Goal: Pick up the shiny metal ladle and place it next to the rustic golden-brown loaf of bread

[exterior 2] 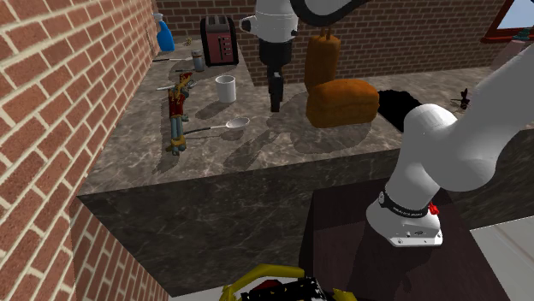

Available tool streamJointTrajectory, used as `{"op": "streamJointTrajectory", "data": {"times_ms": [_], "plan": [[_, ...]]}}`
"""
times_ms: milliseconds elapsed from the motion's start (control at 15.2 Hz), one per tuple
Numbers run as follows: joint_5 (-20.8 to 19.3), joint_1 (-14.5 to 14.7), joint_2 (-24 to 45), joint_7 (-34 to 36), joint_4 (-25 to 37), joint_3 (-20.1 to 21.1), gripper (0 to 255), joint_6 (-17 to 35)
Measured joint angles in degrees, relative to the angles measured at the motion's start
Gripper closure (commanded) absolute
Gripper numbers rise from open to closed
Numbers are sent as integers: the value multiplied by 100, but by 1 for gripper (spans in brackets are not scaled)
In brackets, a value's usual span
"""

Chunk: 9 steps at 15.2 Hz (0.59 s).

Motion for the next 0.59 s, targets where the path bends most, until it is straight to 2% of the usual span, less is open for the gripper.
{"op": "streamJointTrajectory", "data": {"times_ms": [594], "plan": [[429,-24,2098,-1092,1231,-607,0,709]]}}
